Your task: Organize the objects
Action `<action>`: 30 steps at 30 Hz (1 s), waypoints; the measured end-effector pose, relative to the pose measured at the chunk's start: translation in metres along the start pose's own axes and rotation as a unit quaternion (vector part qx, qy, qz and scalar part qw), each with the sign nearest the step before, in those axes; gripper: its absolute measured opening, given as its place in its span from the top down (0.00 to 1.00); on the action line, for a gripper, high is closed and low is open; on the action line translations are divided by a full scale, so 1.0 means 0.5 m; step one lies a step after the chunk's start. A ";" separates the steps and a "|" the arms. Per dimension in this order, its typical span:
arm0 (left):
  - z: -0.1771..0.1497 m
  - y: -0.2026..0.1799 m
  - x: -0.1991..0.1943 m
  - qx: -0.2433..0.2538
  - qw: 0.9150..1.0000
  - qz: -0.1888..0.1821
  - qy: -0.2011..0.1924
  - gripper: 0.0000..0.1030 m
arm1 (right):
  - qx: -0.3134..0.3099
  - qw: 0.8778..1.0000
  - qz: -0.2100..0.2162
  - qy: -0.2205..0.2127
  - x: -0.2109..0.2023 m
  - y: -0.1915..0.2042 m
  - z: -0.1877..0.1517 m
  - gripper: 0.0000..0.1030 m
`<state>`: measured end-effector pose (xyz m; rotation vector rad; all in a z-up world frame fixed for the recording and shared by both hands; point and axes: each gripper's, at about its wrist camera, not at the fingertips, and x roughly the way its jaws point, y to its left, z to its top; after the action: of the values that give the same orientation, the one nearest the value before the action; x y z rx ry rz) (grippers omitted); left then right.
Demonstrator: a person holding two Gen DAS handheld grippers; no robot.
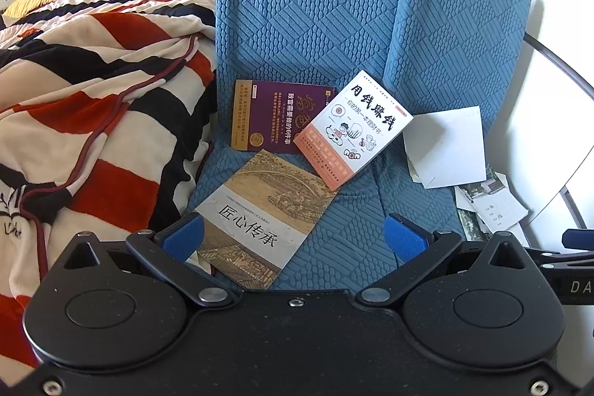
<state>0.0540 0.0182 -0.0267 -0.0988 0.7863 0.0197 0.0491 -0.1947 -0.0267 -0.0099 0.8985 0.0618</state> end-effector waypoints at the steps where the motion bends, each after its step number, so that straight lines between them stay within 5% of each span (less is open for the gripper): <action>1: 0.001 0.000 0.001 0.000 1.000 -0.001 0.000 0.00 | 0.002 1.000 0.001 0.001 0.004 -0.001 0.000 0.00; 12: -0.004 0.021 0.038 -0.003 1.000 0.006 -0.002 0.00 | -0.001 1.000 0.014 0.013 0.046 0.005 -0.015 0.00; 23: -0.018 0.068 0.169 0.007 1.000 -0.004 0.010 0.00 | -0.007 0.998 0.059 0.036 0.150 0.034 -0.034 0.00; 30: -0.012 0.128 0.262 0.003 0.999 -0.036 0.001 0.00 | 0.011 0.996 0.087 0.010 0.213 0.063 -0.034 0.00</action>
<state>0.1389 0.0788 -0.1290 -0.1213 0.7841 -0.0514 0.1002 -0.1584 -0.1198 0.0885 0.9187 0.2151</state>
